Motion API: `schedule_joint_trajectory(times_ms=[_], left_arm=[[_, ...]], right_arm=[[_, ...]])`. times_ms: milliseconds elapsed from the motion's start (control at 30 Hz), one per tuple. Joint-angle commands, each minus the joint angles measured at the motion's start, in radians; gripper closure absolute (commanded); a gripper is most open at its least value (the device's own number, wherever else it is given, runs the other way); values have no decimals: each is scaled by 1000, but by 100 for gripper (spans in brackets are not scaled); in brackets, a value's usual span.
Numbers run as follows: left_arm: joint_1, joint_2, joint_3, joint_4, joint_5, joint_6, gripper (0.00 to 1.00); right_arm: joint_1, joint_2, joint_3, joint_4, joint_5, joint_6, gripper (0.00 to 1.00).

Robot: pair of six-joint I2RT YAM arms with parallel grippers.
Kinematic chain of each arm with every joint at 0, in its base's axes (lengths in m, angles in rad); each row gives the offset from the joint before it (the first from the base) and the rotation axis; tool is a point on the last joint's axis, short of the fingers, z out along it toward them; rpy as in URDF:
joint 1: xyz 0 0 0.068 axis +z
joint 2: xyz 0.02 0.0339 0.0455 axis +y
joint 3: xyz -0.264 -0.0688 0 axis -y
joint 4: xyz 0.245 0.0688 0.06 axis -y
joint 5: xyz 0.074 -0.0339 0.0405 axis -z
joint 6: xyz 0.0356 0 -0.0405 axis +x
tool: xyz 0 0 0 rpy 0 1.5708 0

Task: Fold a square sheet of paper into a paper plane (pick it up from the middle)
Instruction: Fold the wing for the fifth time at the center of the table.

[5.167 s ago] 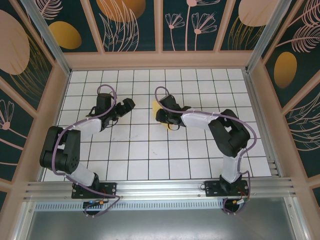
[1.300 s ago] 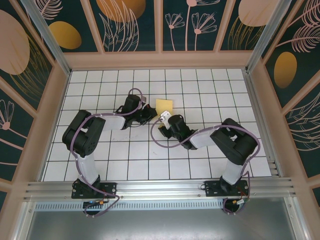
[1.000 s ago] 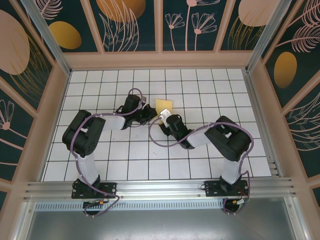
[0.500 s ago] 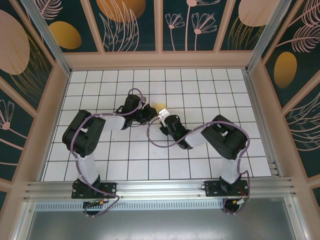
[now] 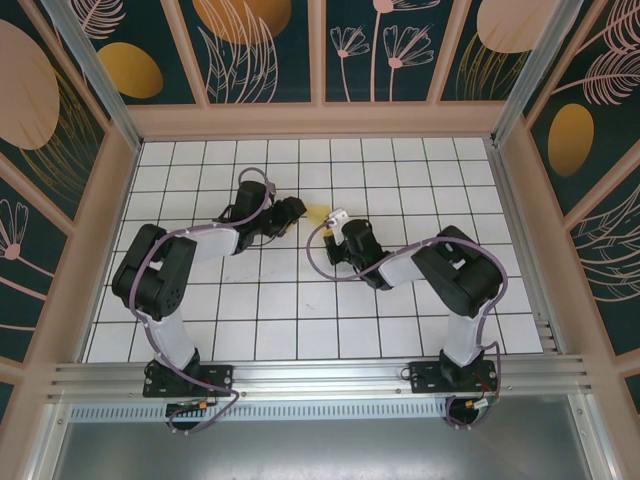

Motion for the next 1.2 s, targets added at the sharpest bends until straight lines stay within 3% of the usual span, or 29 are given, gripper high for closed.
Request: schedule_joint_trajectory(times_ms=[0, 133, 433, 767, 1167], left_arm=[[13, -42, -31, -8, -44, 38, 44], [13, -32, -51, 44, -25, 58, 44], [-5, 17, -62, 165, 63, 97, 57], [-52, 95, 13, 150, 93, 136, 65], [-64, 132, 30, 173, 121, 148, 66]], right_arm=[[-29, -31, -11, 21, -159, 109, 99], [-71, -31, -7, 34, -260, 190, 100], [-150, -3, -21, 126, -476, 415, 100], [-193, 32, -24, 133, -548, 561, 100], [-224, 81, -7, 115, -637, 647, 100]])
